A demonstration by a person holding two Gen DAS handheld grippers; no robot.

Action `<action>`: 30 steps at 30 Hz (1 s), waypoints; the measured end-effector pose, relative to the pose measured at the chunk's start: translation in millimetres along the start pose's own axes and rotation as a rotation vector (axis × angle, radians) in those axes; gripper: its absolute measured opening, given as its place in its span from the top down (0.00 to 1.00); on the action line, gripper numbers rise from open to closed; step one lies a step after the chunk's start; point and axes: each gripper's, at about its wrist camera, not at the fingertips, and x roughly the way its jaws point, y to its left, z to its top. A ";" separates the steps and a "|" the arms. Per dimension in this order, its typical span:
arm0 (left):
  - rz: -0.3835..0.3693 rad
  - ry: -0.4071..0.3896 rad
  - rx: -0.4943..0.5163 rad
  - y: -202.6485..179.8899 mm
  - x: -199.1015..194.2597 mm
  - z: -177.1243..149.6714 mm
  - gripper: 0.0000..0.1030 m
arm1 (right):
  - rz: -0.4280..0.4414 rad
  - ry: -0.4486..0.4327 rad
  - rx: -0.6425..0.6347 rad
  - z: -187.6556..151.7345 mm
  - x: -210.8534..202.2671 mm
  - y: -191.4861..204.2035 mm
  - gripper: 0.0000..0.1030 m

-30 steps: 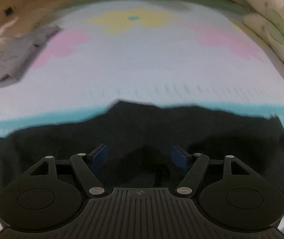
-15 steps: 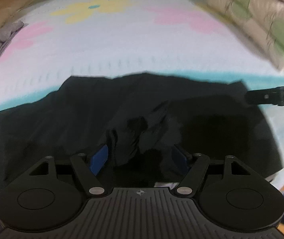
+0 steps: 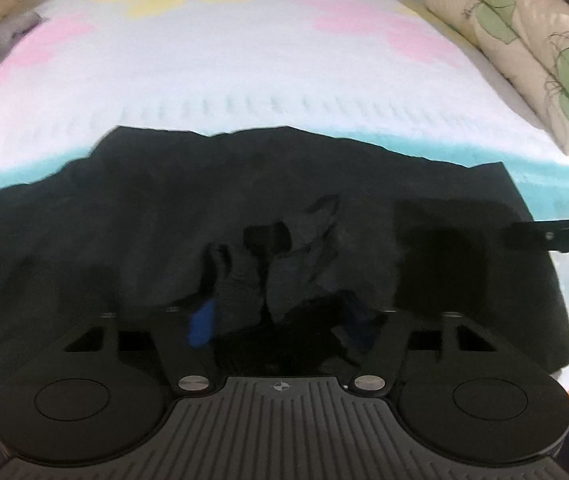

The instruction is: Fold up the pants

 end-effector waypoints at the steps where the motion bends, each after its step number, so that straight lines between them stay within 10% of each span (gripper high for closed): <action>1: 0.005 -0.003 0.001 -1.3 -1.5 -0.8 0.48 | 0.000 0.000 0.011 0.2 -0.9 -2.0 0.01; 4: 0.015 -0.025 0.033 -6.6 -5.6 -4.9 0.72 | 0.009 -0.006 0.047 0.9 -4.3 -7.0 0.01; 7: 0.069 -0.053 0.091 -12.6 -9.6 -7.5 0.71 | 0.007 -0.020 0.057 1.7 -6.6 -6.1 0.01; 14: 0.161 -0.165 0.164 -18.3 -36.9 -14.8 0.51 | 0.007 -0.024 0.060 1.3 -4.7 -3.6 0.01; 19: 0.093 -0.287 0.197 -22.7 -56.2 -25.9 0.32 | 0.045 -0.045 0.052 -0.9 -5.4 -5.1 0.01; 30: -0.062 -0.029 0.116 -22.6 -20.5 -25.9 0.31 | 0.067 -0.050 -0.024 -4.4 -5.2 6.3 0.00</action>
